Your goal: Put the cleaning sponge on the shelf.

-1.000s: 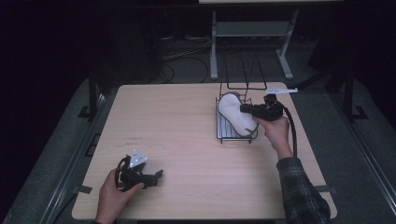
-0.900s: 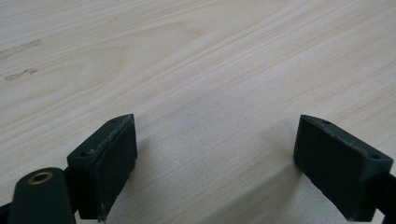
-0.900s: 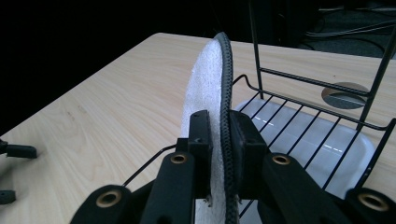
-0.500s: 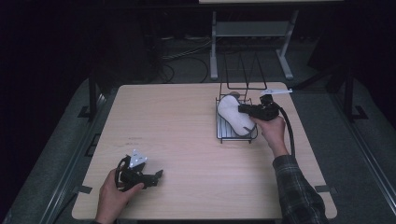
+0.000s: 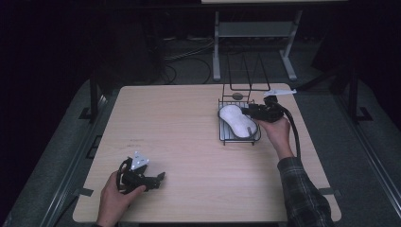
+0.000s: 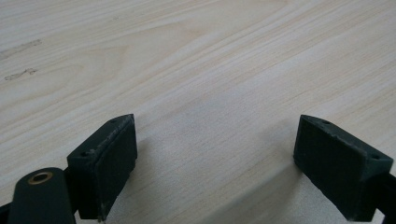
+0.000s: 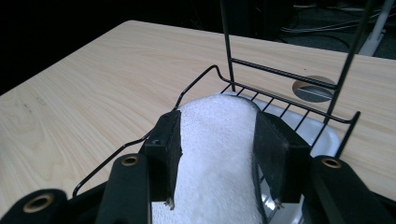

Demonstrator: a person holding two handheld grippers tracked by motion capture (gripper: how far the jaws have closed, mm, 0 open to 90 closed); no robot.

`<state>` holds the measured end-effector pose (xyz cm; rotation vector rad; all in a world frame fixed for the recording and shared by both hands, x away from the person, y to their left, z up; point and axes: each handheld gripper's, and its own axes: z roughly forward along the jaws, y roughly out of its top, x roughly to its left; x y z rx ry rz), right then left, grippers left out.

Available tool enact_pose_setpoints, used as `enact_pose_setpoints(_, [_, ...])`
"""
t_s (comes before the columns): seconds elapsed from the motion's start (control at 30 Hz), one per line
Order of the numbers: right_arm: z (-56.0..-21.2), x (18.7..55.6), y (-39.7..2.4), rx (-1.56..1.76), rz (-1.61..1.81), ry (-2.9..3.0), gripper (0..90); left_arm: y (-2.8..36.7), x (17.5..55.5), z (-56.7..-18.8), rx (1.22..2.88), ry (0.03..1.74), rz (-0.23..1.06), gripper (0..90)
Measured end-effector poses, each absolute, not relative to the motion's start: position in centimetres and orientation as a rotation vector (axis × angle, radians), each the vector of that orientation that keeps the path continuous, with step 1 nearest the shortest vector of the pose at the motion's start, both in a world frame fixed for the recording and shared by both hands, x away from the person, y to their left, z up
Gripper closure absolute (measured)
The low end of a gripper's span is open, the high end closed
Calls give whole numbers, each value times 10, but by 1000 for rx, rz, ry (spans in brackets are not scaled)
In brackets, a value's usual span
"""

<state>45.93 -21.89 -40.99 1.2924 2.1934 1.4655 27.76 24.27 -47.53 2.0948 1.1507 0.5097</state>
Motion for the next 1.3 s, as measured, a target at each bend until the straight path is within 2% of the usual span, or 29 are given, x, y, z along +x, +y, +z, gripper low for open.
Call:
enact_pose_setpoints(0.13, [-409,454,-226,1286,1448,2184,479,243,278,-475,2094,1151,510,127])
enact_pose_setpoints(0.27, [-410,445,-230,1284,1407,2190,411,243,278,-475,2094,1151,510,127])
enact_pose_setpoints(0.6, [-417,404,-243,1267,1292,2190,288,243,277,-475,2093,1152,508,127])
enact_pose_setpoints(1.3, [-443,314,-282,1275,1166,2261,263,243,277,-475,2094,1149,509,127])
